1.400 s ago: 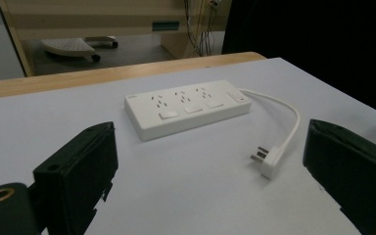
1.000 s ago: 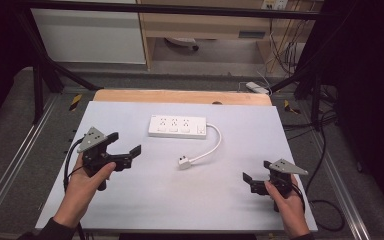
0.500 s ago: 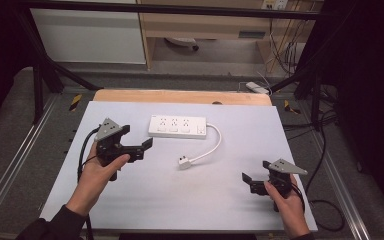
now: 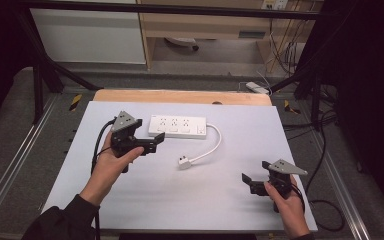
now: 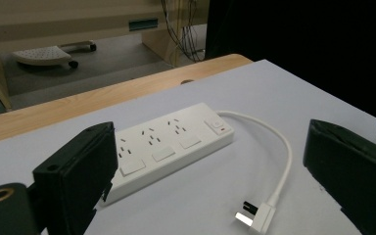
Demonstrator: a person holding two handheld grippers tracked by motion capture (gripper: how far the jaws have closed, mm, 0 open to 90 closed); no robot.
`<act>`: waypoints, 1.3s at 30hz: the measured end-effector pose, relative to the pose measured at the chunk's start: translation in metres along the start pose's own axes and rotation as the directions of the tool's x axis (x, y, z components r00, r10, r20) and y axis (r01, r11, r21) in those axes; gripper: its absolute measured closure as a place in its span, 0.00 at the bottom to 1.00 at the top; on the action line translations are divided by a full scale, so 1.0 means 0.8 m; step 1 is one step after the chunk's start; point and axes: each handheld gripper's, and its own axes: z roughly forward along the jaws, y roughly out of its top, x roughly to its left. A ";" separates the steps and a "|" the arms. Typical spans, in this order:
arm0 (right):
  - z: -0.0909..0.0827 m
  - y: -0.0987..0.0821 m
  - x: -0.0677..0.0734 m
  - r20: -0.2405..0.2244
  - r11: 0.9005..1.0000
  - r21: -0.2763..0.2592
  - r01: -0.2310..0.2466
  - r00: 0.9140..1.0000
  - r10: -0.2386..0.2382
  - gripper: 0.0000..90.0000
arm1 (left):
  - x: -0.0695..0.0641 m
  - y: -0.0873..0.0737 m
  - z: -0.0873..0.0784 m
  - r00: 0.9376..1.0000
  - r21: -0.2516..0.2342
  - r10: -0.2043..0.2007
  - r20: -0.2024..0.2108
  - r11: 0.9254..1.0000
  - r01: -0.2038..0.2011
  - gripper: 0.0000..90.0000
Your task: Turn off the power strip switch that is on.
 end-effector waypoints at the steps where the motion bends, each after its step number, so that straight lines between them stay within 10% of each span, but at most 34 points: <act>1: 0.000 0.000 0.000 -0.002 1.000 0.000 -0.001 1.000 0.001 0.05 | 0.000 0.001 0.002 1.000 -0.001 -0.001 0.000 1.000 0.001 0.07; 39: -0.004 0.001 0.001 -0.004 1.000 -0.017 0.005 1.000 -0.006 0.05 | 0.009 0.006 0.067 0.998 -0.022 -0.004 -0.057 1.000 0.003 0.08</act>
